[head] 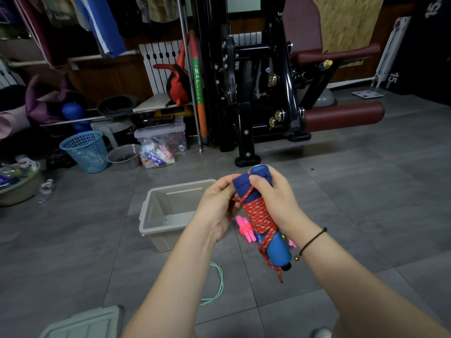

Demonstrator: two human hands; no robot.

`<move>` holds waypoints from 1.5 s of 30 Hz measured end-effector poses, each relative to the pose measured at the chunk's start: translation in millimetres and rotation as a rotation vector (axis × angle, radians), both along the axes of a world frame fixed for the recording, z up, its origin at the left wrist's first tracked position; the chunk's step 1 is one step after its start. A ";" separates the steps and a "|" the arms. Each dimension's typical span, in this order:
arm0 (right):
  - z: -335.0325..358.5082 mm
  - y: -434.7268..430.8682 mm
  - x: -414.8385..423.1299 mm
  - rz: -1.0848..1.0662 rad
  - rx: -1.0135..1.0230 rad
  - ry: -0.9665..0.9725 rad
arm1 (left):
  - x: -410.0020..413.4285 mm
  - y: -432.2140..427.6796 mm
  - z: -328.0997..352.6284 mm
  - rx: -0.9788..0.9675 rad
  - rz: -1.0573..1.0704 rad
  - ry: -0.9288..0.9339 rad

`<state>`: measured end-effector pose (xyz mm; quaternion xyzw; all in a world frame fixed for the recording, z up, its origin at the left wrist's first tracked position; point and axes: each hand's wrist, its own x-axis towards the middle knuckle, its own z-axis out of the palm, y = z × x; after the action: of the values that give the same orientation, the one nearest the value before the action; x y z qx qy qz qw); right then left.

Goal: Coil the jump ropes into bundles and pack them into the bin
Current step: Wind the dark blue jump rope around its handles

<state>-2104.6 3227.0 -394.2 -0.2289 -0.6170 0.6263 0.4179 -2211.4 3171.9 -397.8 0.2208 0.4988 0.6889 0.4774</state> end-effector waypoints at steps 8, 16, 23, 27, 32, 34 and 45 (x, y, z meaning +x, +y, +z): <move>5.7 5.2 -3.0 -0.110 -0.182 0.181 | 12.9 -1.6 3.1 0.055 0.177 0.403; -1.6 6.7 -12.7 -0.266 0.045 0.014 | 22.6 -3.2 4.4 -0.058 0.214 0.793; -10.7 6.8 -15.4 -0.394 0.123 -0.105 | 19.3 -3.8 13.6 -0.162 -0.125 0.327; -10.7 14.1 -14.5 -0.518 0.042 -0.084 | 23.4 -4.5 1.0 -0.166 -0.154 0.615; -11.6 16.8 -9.7 -0.323 -0.209 -0.007 | 28.9 -5.3 -7.5 -0.223 -0.311 0.514; -6.1 22.6 -0.1 -0.170 -0.221 -0.116 | 23.1 -7.8 -3.3 -0.188 -0.336 0.596; -4.9 45.9 35.0 0.072 0.116 -0.700 | -2.5 -9.7 -17.6 -0.249 -0.534 0.582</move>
<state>-2069.6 3272.9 -399.1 -0.3836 -0.7650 0.4881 0.1711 -2213.9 3162.1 -415.3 0.4685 0.6177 0.3842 0.5013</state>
